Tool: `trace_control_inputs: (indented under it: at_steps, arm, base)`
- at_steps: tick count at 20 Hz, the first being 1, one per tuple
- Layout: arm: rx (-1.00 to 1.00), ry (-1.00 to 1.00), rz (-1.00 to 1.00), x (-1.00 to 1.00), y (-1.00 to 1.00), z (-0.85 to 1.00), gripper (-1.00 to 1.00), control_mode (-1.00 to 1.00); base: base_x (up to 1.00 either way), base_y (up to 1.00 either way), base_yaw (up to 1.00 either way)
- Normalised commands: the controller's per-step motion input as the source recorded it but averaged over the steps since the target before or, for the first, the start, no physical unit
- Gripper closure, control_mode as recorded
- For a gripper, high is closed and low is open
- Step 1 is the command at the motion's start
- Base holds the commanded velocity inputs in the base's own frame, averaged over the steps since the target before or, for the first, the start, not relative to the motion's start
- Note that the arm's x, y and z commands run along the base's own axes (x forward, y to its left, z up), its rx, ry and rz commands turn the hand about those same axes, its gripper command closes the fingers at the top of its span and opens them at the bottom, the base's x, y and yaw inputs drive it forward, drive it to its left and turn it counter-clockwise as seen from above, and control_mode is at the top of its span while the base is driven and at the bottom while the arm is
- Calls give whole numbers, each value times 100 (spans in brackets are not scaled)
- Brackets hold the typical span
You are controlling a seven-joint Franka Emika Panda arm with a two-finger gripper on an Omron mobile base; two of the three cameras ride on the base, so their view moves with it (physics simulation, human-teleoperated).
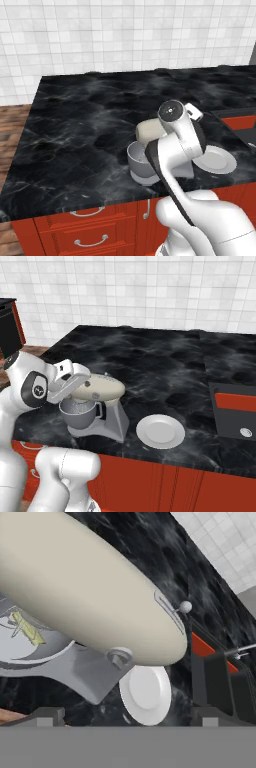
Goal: Add butter and sugar cubes to the stand mixer bowl and then turn on the stand mixer to begin making frosting.
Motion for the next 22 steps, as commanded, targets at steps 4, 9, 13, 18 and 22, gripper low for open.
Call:
trace_control_inputs:
  at_steps: [4, 9, 13, 18, 22]
  arm:
    - [0, -9, 0, 6, -35, -35, -100, -100]
    - [0, -5, -1, 5, -9, -26, -100, -100]
    - [0, 0, -4, 30, 0, -8, -100, -100]
    - [0, 0, -5, 30, 0, 0, -100, -100]
    - [0, 0, -5, 26, 0, 0, -100, -100]
  base:
    - [0, 0, 0]
    - [0, 0, 0]
    - [0, 0, 0]
    - [0, 0, 0]
    - [0, 0, 0]
